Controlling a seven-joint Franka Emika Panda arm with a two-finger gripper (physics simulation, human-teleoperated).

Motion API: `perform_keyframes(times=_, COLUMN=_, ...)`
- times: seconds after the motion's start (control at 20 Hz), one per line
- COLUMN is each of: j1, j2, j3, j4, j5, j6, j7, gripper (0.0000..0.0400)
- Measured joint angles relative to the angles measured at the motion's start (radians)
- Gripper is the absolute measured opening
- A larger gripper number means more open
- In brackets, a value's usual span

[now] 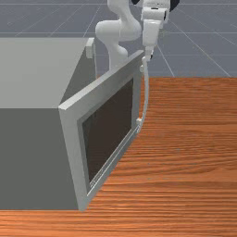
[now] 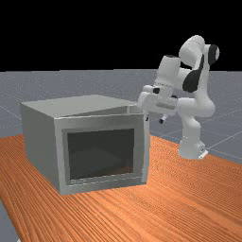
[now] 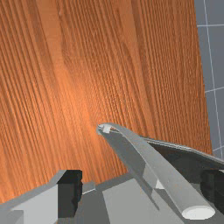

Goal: Close the microwave

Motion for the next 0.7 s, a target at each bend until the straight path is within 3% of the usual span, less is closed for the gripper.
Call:
perform_keyframes(times=0.1, j1=0.001, j2=0.117, j3=0.010, j4=-0.067, j5=-0.115, j6=0.182, j7=0.099, gripper=0.0400)
perform_keyframes(times=0.15, j1=0.024, j2=0.179, j3=-0.008, j4=-0.044, j5=0.062, j6=0.181, j7=-0.047, gripper=0.0400)
perform_keyframes(times=0.3, j1=0.084, j2=0.340, j3=0.074, j4=0.171, j5=0.048, j6=0.002, j7=0.128, gripper=0.0400)
perform_keyframes(times=0.35, j1=0.122, j2=0.499, j3=0.083, j4=0.434, j5=0.028, j6=-0.203, j7=0.115, gripper=0.0400)
perform_keyframes(times=0.4, j1=0.128, j2=0.651, j3=0.083, j4=0.675, j5=0.027, j6=-0.290, j7=0.087, gripper=0.0400)
perform_keyframes(times=0.45, j1=0.179, j2=0.528, j3=0.003, j4=0.431, j5=-0.276, j6=-0.122, j7=0.218, gripper=0.0400)
perform_keyframes(times=0.55, j1=0.088, j2=0.445, j3=-0.053, j4=0.301, j5=-0.342, j6=-0.055, j7=0.114, gripper=0.0382)
perform_keyframes(times=0.6, j1=0.021, j2=0.404, j3=-0.060, j4=0.248, j5=-0.248, j6=0.046, j7=-0.009, gripper=0.0400)
perform_keyframes(times=0.7, j1=-0.038, j2=0.387, j3=-0.133, j4=0.217, j5=-0.300, j6=0.116, j7=-0.160, gripper=0.0400)
